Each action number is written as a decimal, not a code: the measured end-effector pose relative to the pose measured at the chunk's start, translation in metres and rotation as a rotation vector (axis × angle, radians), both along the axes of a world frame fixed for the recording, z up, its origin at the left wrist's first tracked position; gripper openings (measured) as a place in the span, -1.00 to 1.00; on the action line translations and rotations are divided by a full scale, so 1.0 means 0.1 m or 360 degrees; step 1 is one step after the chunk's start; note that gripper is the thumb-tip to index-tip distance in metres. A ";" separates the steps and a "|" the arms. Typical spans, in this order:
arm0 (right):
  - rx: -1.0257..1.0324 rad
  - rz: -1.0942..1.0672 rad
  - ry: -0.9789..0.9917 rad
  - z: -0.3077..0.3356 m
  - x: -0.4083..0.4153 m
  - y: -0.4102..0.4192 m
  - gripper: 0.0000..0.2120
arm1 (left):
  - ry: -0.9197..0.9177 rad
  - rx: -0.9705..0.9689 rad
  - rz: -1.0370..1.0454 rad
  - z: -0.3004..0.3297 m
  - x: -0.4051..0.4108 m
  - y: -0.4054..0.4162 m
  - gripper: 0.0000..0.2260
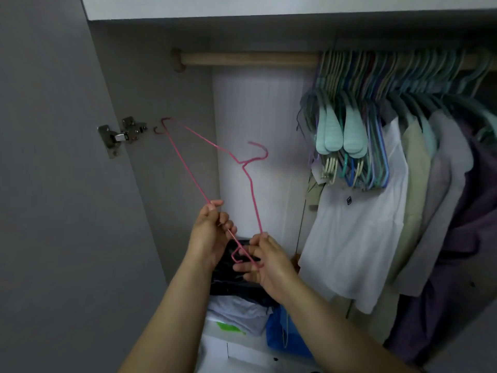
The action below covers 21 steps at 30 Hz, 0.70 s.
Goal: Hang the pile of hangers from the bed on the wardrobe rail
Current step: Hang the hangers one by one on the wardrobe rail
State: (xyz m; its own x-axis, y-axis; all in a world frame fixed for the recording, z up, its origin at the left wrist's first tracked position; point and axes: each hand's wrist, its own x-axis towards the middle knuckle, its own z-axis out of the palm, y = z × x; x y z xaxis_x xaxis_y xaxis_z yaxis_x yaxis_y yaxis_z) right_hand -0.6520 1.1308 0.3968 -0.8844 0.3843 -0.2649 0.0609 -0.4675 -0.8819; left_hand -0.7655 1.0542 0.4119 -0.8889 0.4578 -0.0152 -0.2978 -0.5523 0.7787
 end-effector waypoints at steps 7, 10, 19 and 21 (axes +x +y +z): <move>0.0057 0.0114 0.0262 0.53 0.09 0.44 -0.75 | 0.0116 -0.0432 -0.0096 -0.05 0.01 0.04 -0.80; -0.0132 0.0311 0.0308 0.74 0.12 0.57 -0.80 | 0.0023 -0.0447 -0.0059 -0.12 0.01 0.03 -0.82; -0.0046 -0.0144 0.0378 1.40 -0.25 0.77 -0.77 | -0.0072 -0.0450 0.0033 -0.17 0.05 0.00 -0.82; 0.0027 -0.0275 0.0308 1.55 -0.42 0.84 -0.78 | -0.0086 -0.0465 0.0048 -0.19 0.10 -0.01 -0.81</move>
State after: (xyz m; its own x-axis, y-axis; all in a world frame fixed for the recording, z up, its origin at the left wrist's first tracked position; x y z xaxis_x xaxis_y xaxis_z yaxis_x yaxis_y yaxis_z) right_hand -0.6943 1.2145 0.5519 -0.8389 0.5369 -0.0892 -0.1894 -0.4417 -0.8770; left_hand -0.7557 1.0534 0.3928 -0.8964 0.4006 -0.1900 -0.3298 -0.3163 0.8895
